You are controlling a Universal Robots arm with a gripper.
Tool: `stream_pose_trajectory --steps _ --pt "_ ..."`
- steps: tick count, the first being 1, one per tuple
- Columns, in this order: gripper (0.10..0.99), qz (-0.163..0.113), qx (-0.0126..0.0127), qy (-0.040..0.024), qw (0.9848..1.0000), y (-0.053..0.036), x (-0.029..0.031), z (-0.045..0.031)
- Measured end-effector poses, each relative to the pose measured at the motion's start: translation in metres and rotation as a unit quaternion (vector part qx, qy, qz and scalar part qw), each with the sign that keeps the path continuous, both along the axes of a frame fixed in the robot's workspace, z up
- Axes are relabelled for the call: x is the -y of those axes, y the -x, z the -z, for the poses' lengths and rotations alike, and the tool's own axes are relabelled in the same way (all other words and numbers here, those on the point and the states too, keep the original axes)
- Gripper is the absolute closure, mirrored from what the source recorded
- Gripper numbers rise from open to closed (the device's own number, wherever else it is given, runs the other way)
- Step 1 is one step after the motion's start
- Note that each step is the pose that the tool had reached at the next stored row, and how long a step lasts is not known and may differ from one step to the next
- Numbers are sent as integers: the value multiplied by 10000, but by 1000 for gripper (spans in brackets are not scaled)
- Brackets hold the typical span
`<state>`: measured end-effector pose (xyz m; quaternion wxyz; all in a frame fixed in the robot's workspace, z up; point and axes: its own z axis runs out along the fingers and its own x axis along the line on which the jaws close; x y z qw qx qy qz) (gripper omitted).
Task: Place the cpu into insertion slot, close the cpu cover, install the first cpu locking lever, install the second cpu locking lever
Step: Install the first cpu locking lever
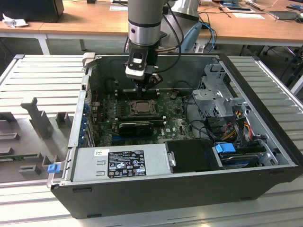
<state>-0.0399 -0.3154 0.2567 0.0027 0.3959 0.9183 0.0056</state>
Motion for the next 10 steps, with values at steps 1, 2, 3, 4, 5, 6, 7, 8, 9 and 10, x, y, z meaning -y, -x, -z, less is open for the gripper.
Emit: stream_pose_trajectory --steps 1,2,3,4,5,6,7,8,9,10 --pt "980 -91 0 0 10000 0 0 0" --pt "980 -200 0 0 9998 0 0 0" --pt "980 -261 0 0 9997 0 0 0" --pt "980 -350 0 0 9994 0 0 0" --pt "980 -475 0 0 9989 0 0 0" --pt "980 -607 0 0 9982 0 0 0" --pt "980 -740 0 0 9973 0 0 0" --pt "980 -918 0 0 9958 0 0 0" --pt "980 -1033 0 0 9946 0 0 0" --pt "980 -1198 0 0 9928 0 0 0"
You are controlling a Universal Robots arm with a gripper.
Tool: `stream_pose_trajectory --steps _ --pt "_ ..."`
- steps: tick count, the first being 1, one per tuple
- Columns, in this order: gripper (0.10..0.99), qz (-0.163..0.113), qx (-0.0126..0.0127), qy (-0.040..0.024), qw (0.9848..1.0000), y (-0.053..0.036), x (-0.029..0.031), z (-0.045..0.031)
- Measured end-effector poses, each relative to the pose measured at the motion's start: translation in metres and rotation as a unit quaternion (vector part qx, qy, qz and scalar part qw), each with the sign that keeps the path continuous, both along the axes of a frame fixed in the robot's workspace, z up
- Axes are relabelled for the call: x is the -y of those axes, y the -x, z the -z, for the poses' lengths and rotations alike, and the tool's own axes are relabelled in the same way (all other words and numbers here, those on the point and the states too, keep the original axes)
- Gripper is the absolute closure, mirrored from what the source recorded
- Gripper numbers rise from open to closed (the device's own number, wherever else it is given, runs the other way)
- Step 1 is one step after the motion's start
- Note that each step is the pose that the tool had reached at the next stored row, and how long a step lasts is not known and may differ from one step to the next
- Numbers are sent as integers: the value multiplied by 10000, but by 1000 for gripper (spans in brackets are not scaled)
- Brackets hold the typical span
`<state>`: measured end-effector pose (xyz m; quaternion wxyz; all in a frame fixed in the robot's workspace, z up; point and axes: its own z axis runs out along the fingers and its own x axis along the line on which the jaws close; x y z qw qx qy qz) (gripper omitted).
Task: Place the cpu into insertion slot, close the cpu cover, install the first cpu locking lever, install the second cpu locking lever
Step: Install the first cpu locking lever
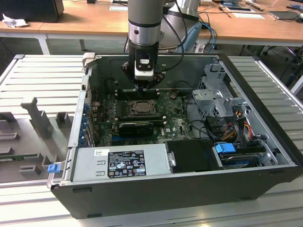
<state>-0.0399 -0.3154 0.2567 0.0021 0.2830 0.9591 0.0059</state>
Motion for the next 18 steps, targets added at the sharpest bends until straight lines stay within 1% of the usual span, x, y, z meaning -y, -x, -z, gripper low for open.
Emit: stream_pose_trajectory --steps 2,4,6,7,8,10,12,13,14,15,16,17,18 --pt "980 -277 0 0 9996 0 0 0" --pt "980 -476 0 0 9989 0 0 0" --pt "980 -726 3 0 9974 0 0 0" --pt "980 -889 3 0 9960 0 0 -1" --pt "980 -938 3 1 9956 1 1 -14" --pt "980 -983 3 0 9952 0 0 -42" --pt "980 -1054 4 -3 9944 0 0 -54" --pt "980 -1194 4 -4 9928 0 0 -54" --pt "980 -1276 4 -3 9918 0 0 -55" --pt "980 -1378 3 -3 9905 0 0 -55" --pt "980 -1612 3 -2 9869 0 0 -55" --pt "980 -1774 3 -3 9841 0 0 -55" --pt "980 -1881 3 -3 9822 0 0 -55"
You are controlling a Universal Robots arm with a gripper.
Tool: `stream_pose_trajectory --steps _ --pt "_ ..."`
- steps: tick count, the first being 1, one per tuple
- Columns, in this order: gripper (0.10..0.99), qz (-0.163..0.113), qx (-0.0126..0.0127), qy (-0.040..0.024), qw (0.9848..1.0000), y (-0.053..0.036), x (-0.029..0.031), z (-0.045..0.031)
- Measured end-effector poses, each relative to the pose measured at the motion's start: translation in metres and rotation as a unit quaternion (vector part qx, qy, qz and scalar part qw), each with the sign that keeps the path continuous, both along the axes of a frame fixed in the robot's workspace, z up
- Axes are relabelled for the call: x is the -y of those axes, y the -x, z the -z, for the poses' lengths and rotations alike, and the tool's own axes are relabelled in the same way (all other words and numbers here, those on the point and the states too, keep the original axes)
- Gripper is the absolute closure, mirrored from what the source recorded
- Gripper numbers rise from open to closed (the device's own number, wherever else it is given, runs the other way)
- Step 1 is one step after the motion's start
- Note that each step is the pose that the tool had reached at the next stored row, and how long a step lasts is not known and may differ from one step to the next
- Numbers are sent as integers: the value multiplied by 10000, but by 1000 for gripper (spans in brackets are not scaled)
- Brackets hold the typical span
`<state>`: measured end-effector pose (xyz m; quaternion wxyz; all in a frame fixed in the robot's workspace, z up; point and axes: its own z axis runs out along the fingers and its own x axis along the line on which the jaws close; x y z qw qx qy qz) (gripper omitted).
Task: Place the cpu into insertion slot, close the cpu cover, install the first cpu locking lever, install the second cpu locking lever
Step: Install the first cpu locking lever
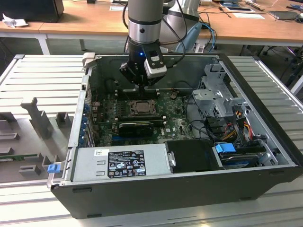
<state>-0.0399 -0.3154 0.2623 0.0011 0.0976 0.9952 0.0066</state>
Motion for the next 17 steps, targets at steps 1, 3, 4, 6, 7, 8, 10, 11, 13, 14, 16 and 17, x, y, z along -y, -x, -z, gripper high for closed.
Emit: stream_pose_trajectory --steps 1,3,4,6,7,8,10,11,13,14,16,17 --pt "980 -94 0 0 10000 0 0 0" --pt "980 -167 0 0 9999 0 0 0" --pt "980 -224 0 0 9997 0 0 0" --pt "980 -323 0 0 9995 0 0 0" --pt "980 -426 0 0 9991 0 0 0" --pt "980 -501 0 0 9987 0 0 0" --pt "980 -575 0 0 9983 0 0 0" --pt "980 -604 0 0 9982 0 0 0" --pt "980 -687 0 0 9976 0 0 0" --pt "980 -732 0 0 9973 1 0 0" --pt "980 -785 0 -3 9969 9 0 0" --pt "980 -803 1 -5 9968 11 0 0"
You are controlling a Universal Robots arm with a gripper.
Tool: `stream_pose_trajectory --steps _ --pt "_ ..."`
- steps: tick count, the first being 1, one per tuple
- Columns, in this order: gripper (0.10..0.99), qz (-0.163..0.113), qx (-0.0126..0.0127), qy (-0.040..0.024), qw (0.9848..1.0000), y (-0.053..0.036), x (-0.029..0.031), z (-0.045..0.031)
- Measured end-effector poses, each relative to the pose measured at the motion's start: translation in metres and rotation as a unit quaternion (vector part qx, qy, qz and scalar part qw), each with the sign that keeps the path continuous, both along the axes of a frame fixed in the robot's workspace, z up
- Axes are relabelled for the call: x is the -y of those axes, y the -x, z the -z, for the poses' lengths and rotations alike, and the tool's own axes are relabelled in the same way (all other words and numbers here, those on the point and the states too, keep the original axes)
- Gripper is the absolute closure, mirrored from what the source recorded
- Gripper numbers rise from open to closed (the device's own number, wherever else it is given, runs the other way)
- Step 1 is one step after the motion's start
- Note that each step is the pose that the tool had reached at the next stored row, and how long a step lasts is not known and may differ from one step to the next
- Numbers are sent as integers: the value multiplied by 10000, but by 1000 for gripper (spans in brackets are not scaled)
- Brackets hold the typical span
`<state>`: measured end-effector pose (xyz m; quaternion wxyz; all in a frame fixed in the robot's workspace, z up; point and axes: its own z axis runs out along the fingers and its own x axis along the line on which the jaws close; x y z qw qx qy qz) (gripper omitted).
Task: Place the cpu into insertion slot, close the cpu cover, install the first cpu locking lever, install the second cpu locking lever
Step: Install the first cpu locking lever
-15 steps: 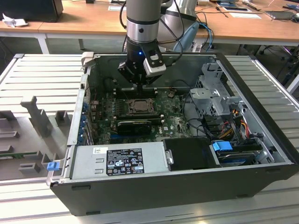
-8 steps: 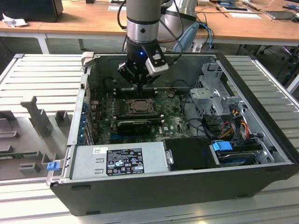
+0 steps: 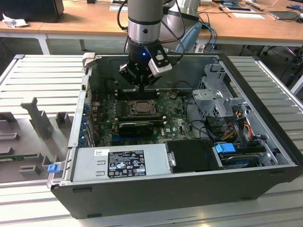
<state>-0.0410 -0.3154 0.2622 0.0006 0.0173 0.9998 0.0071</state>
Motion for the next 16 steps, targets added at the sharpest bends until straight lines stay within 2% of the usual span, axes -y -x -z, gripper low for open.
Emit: stream_pose_trajectory --steps 16 --pt "980 -27 -1 -25 10000 66 0 1"
